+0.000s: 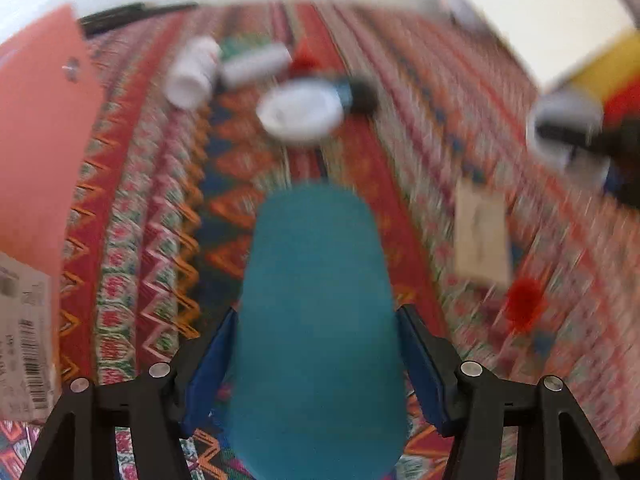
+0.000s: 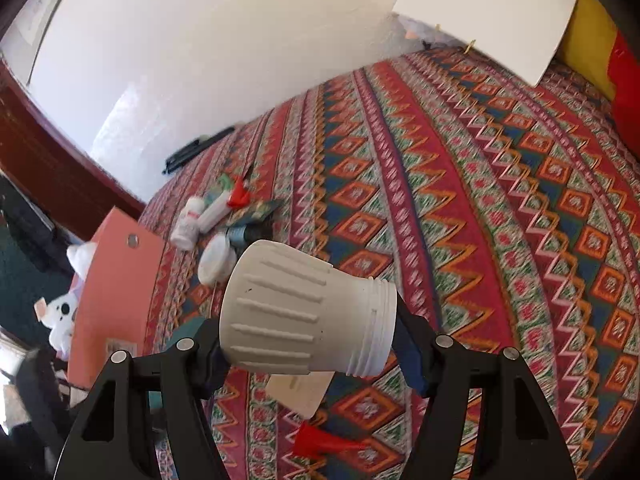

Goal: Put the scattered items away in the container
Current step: 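Carry the teal case and white cup over the pink box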

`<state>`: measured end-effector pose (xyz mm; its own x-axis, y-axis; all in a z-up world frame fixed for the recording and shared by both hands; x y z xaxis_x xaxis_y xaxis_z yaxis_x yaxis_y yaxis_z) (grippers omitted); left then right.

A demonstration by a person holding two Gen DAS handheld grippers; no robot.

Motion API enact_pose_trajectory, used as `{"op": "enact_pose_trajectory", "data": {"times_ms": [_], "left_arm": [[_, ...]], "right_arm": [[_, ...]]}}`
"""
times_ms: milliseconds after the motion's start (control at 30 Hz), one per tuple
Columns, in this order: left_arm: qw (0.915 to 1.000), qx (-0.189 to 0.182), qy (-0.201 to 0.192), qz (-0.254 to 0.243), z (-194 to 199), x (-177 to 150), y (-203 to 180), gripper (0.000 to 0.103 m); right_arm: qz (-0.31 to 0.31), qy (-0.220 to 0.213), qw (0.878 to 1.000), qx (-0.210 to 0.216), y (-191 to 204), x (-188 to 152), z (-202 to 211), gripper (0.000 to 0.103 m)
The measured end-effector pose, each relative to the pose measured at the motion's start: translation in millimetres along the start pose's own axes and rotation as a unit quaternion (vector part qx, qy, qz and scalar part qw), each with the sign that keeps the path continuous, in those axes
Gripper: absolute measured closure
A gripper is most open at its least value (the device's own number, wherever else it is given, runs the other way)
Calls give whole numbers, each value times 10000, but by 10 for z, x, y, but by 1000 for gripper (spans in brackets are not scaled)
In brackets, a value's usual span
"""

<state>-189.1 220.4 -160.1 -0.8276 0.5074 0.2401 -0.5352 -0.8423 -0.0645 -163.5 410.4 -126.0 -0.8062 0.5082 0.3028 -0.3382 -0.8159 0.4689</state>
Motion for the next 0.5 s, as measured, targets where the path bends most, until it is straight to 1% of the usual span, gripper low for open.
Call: {"op": "enact_pose_trajectory", "data": {"times_ms": [33, 100, 200, 233, 400, 500], "left_arm": [[9999, 39, 90, -34, -93, 18, -2, 26], [9996, 144, 219, -63, -234, 71, 24, 25], [9996, 215, 156, -26, -300, 194, 36, 26], [9998, 182, 116, 24, -283, 217, 31, 35], [9997, 119, -48, 231, -130, 228, 28, 35], [9993, 55, -228, 279, 83, 178, 11, 36]], "right_arm": [[3, 66, 10000, -10, 12, -4, -58, 32], [-10, 176, 9998, -85, 8, 6, -167, 32], [-41, 287, 9994, -209, -69, 41, -290, 32], [-66, 304, 9992, -240, -104, 52, -314, 32], [-189, 194, 9995, -151, -205, 119, -256, 32], [-238, 61, 9997, -23, -188, 128, -147, 32]]}}
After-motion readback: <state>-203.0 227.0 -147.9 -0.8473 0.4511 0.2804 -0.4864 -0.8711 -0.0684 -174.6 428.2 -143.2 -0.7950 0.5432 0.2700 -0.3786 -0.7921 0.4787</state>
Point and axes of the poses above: each gripper's, at about its wrist camera, not at the fingertips, and z roughly against the way its jaws point, y to its left, x to its top, the point moved 5 cm from there along -z, roughly the way its jaws point, and after that the axes turned 14 degrees about y, right-handed, at the moved point
